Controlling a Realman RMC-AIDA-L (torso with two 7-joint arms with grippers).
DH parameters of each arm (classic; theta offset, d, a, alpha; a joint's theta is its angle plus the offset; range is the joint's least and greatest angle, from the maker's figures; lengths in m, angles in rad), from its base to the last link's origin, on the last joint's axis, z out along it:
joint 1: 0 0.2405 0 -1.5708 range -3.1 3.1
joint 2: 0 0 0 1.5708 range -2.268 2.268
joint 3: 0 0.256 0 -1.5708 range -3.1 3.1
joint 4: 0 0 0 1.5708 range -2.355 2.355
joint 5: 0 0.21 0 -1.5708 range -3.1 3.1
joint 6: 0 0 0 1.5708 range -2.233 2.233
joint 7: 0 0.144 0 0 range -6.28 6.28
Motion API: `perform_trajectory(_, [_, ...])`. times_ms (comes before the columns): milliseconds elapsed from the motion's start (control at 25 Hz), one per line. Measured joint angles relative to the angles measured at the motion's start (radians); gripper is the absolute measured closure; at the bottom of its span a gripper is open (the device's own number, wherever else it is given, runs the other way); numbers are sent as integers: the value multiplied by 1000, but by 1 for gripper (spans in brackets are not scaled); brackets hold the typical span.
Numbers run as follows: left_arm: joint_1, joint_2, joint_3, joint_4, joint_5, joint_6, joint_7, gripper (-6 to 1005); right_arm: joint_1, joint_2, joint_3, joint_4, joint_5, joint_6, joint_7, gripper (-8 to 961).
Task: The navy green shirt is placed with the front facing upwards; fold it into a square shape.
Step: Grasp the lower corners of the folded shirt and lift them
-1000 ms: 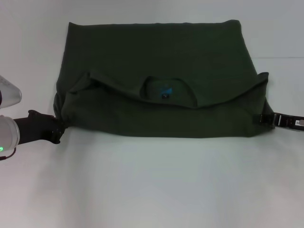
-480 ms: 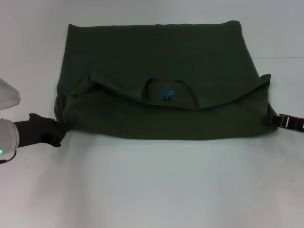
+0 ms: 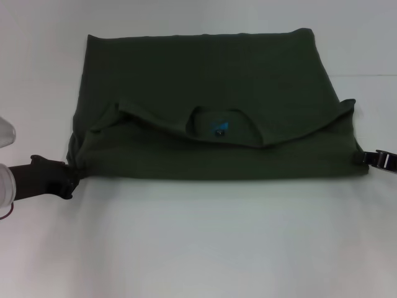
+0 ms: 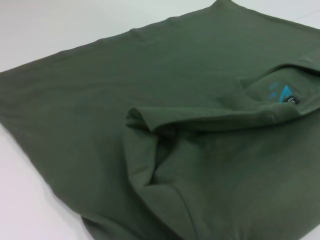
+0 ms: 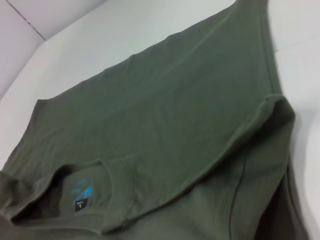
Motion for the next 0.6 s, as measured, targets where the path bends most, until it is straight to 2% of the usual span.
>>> perform_trajectory(280, [14,1,-1,16,0,38,1,981,-3,-2,0,0,1,-2,-2,897])
perform_trajectory(600, [22,4,0,61,2,161,8,981,-12,-2,0,0,29,-43,-26,889])
